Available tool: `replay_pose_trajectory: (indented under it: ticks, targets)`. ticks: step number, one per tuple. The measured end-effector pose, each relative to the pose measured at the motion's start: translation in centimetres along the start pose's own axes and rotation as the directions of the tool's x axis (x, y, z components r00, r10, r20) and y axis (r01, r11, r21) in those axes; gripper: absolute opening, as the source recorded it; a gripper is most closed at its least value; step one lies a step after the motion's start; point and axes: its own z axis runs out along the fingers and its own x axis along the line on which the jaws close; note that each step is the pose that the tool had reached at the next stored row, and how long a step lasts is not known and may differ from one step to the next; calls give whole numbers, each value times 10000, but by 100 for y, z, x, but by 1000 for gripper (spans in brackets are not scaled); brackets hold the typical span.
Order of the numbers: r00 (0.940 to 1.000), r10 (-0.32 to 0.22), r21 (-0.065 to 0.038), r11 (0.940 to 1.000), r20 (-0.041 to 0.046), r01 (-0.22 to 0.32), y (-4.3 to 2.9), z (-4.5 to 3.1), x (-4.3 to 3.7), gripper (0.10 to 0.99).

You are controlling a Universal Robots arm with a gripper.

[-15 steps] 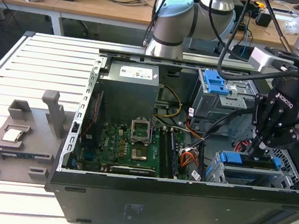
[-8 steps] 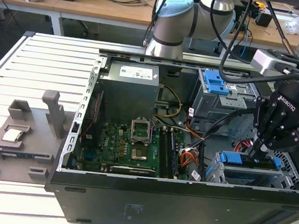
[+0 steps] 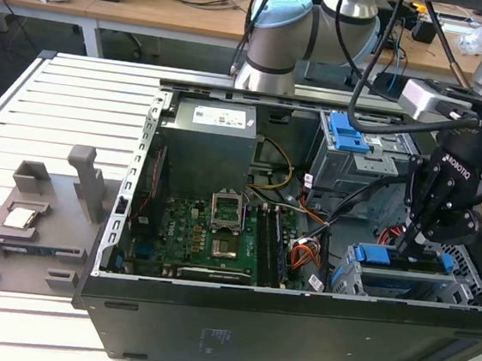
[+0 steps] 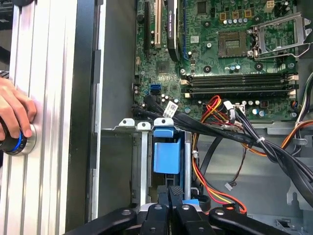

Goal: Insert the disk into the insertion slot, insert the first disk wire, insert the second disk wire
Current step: 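Insert the second disk wire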

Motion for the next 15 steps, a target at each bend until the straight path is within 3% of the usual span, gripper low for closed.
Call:
replay_pose_trajectory:
  ticks: [10,12,15]
  targets:
    - [10000,1,0,10000,2,-1,-2,27,-2,141]
    - [10000,2,-1,10000,7,-2,5,-35,14,141]
    - [10000,1,0,10000,2,-1,5,-41,14,141]
